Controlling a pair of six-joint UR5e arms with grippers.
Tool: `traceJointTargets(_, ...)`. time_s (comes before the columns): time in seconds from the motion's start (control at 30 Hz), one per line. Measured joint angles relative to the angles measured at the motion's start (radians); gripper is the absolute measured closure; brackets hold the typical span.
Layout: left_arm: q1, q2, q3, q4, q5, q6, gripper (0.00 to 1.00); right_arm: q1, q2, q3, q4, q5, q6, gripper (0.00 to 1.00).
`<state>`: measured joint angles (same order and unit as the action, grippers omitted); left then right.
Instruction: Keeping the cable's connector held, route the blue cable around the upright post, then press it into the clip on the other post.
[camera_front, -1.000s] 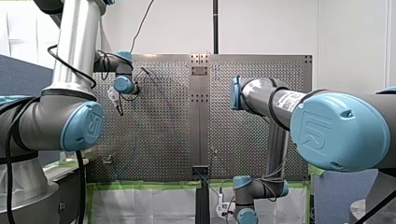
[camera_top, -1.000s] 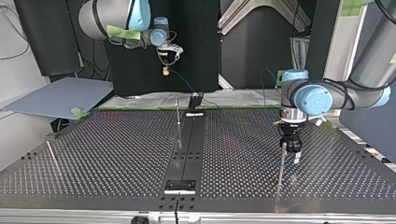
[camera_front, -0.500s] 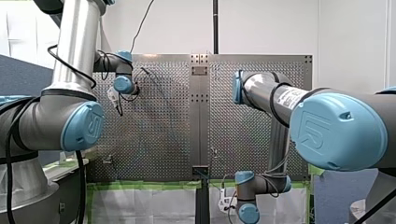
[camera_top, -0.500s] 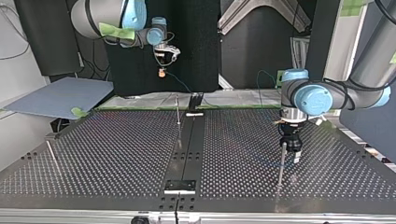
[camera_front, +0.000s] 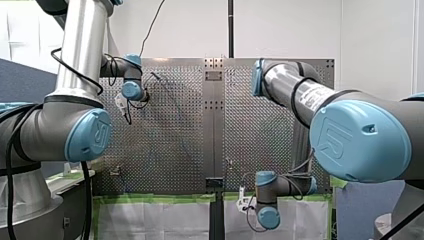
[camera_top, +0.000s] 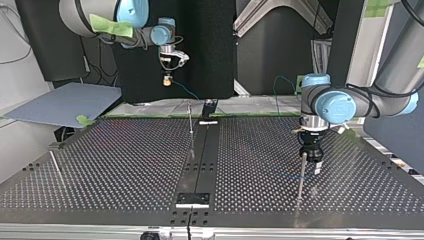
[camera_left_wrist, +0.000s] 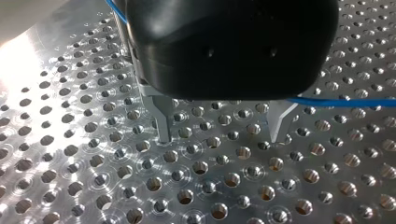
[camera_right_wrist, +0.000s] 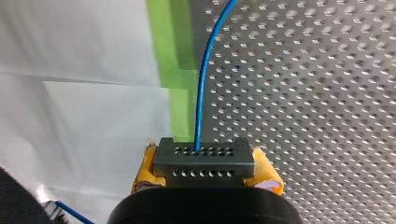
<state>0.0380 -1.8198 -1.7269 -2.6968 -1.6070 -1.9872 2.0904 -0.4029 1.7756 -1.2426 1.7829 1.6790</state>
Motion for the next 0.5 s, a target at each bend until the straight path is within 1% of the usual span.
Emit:
traceJointTargets(0.2, 0.001, 0.000, 0.000, -0.003, -0.006, -0.001, 0.00, -0.001, -0.050, 0.051, -0.050, 0.009, 0.001, 1.00)
traceJointTargets(0.27, 0.001, 0.000, 0.000, -0.003, -0.008, -0.001, 0.00, -0.002, -0.066, 0.066, -0.060, 0.010, 0.001, 1.00)
traceJointTargets(0.37, 0.001, 0.000, 0.000, -0.003, -0.009, -0.001, 0.00, -0.002, -0.092, 0.092, -0.058, 0.008, -0.002, 1.00)
traceJointTargets(0.5, 0.000, 0.000, 0.000, -0.005, -0.009, -0.002, 0.00, -0.002, -0.126, 0.126, -0.035, 0.006, -0.008, 1.00)
